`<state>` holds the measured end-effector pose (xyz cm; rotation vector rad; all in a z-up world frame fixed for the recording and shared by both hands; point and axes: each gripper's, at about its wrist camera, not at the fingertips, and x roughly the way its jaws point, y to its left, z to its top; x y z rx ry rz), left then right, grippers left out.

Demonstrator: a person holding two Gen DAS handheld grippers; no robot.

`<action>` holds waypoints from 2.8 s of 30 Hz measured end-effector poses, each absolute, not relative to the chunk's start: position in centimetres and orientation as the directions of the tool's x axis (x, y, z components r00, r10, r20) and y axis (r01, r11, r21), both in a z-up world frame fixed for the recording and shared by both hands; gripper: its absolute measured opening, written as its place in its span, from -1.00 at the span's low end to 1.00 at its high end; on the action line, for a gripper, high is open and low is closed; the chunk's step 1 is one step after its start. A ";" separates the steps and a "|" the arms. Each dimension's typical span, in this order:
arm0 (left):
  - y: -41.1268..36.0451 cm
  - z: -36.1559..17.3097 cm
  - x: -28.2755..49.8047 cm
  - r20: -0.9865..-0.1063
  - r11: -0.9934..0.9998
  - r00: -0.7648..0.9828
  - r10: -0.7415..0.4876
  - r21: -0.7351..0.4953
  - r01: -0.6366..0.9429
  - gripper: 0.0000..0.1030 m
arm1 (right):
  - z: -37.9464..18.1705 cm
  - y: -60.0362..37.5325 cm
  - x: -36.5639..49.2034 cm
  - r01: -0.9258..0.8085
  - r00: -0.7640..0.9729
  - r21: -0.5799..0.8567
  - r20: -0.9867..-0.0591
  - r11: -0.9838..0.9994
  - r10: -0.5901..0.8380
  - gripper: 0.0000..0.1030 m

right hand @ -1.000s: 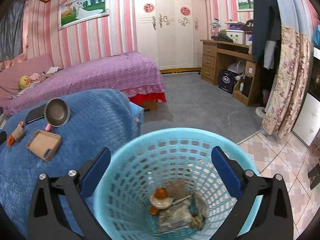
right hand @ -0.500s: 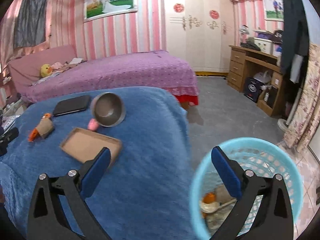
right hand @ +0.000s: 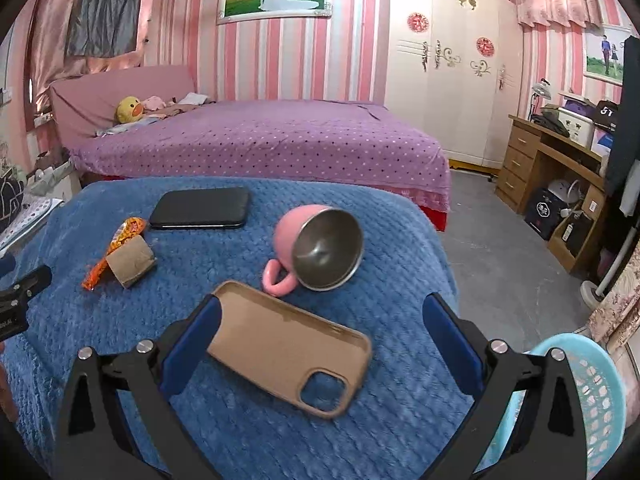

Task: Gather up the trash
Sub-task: 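Move both open tools back over the bed toward the snack bag, then grasp the orange printed snack bag with the left tool, then grasp the second brown cardboard tube with the right tool while the left tool holds the bag, then carry bag and tube over the blue basket while opening the left tool to drop the bag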

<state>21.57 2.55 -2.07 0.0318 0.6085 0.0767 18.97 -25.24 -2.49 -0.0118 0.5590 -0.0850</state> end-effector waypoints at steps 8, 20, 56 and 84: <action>4.1 -4.1 23.6 -0.636 0.997 0.768 0.078 0.026 -0.079 0.89 | -4.1 -25.4 20.1 0.072 0.824 -0.045 -0.560 0.996 -0.085 0.91; 1.7 -6.7 27.8 -0.709 1.000 0.705 -0.002 -0.008 -0.005 0.53 | -4.5 -26.7 21.4 0.118 0.815 -0.028 -0.568 0.993 -0.113 0.91; 18.1 -3.1 23.8 -0.662 0.965 0.742 0.104 -0.115 -0.237 -0.90 | -6.7 -5.2 30.2 -0.258 0.746 -0.142 -0.658 0.956 0.104 0.75; 6.4 1.0 19.4 -0.566 0.999 0.824 0.002 -0.038 -0.029 -0.90 | -0.8 -19.2 18.1 -0.103 0.840 -0.076 -0.540 0.992 0.045 -0.04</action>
